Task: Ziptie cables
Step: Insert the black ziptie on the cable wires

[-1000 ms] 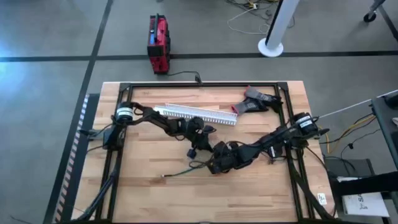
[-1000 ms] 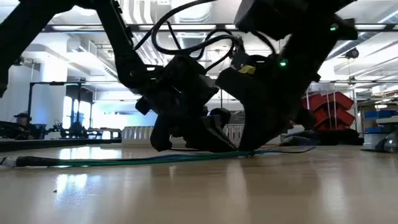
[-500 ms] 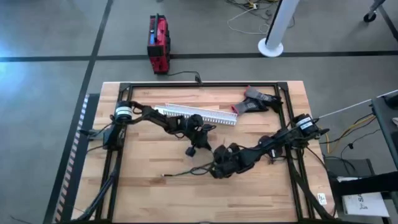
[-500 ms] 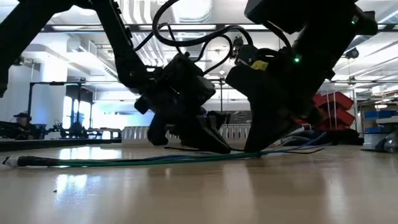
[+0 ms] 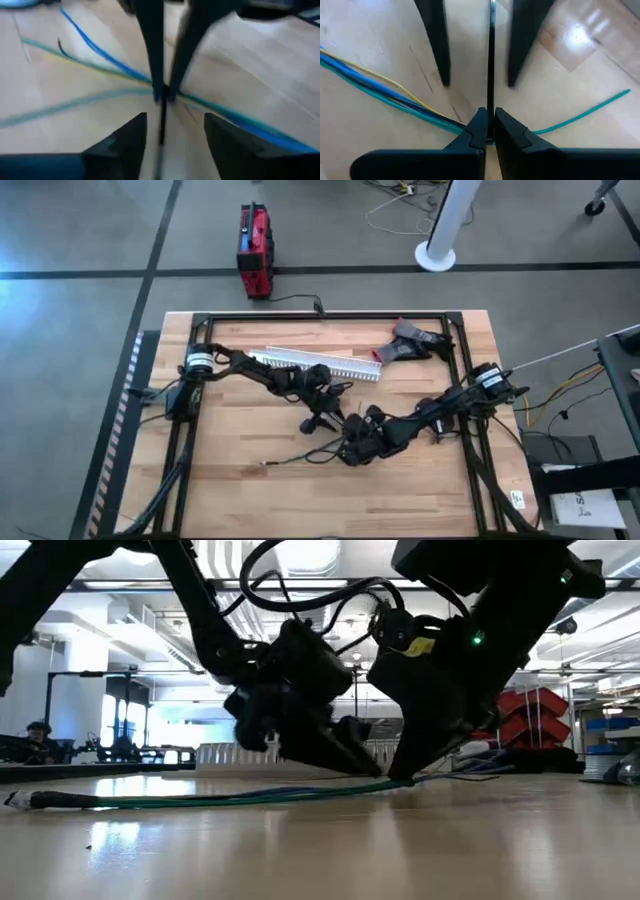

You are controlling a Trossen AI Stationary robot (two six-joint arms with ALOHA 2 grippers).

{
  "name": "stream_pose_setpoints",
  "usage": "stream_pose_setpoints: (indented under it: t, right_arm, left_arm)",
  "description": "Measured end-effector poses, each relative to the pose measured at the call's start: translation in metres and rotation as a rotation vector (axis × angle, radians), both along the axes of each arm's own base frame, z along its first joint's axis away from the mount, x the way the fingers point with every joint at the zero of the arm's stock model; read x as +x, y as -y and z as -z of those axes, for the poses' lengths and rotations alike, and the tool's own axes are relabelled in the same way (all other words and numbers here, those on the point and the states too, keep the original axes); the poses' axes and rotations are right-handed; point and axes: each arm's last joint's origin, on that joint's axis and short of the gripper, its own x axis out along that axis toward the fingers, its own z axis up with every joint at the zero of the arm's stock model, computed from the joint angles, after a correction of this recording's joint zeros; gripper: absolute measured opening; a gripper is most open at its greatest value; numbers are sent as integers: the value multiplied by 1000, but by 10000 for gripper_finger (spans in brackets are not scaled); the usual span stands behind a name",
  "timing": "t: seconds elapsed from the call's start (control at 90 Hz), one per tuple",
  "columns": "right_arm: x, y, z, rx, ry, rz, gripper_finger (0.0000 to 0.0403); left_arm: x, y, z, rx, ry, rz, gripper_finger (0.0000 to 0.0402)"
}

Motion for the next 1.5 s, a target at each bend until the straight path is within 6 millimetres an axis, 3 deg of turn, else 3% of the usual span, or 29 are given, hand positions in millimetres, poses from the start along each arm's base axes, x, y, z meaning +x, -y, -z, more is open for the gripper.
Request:
stream_pose_setpoints:
  t: [0.133,0.278,0.678,1.5]
  right_arm:
    - [0,0,0,-10,0,-4,5]
    - [0,0,0,-12,0,-3,5]
    - [0,1,-1,-36,-1,-7,5]
    - [-5,-10,-1,-1,11,10,5]
  left_arm:
    - [11,-3,7,-6,-14,-6,201]
    - [14,-4,8,16,-13,10,171]
    - [14,-2,8,46,7,41,8]
    - [-4,-22,12,37,15,37,1]
